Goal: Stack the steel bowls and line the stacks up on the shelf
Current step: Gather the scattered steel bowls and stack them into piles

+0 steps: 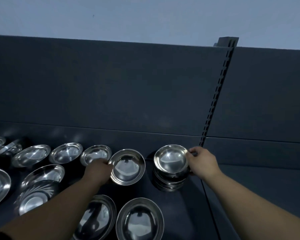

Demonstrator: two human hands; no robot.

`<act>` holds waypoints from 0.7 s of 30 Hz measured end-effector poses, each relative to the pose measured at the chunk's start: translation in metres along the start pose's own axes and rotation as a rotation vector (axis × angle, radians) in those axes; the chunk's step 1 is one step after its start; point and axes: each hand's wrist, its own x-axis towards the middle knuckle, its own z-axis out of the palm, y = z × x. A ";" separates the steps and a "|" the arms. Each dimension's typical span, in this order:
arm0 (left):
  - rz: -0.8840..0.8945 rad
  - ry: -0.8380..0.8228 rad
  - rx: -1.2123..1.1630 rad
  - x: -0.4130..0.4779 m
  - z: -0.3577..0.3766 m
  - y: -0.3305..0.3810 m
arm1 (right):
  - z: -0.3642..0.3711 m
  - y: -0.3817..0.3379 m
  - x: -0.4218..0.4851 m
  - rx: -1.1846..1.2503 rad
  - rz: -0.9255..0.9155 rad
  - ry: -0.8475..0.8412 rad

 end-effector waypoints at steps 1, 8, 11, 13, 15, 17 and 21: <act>-0.005 -0.006 0.085 -0.001 0.003 0.001 | 0.001 0.002 0.000 0.000 -0.001 0.000; -0.039 -0.071 0.423 0.006 0.016 -0.004 | 0.002 0.008 -0.002 -0.060 -0.011 0.012; -0.035 -0.099 0.496 0.010 0.020 -0.005 | 0.003 0.010 -0.002 -0.067 -0.004 0.022; -0.020 -0.132 0.561 0.011 0.022 -0.004 | 0.003 0.010 -0.004 -0.071 -0.001 0.025; -0.013 -0.156 0.612 0.012 0.023 -0.002 | 0.002 0.011 -0.005 -0.071 0.014 0.030; -0.016 -0.181 0.620 0.013 0.023 -0.001 | 0.001 0.013 -0.008 -0.059 0.038 0.031; -0.002 -0.175 0.541 0.013 0.023 0.004 | 0.004 0.023 -0.013 0.073 0.148 -0.019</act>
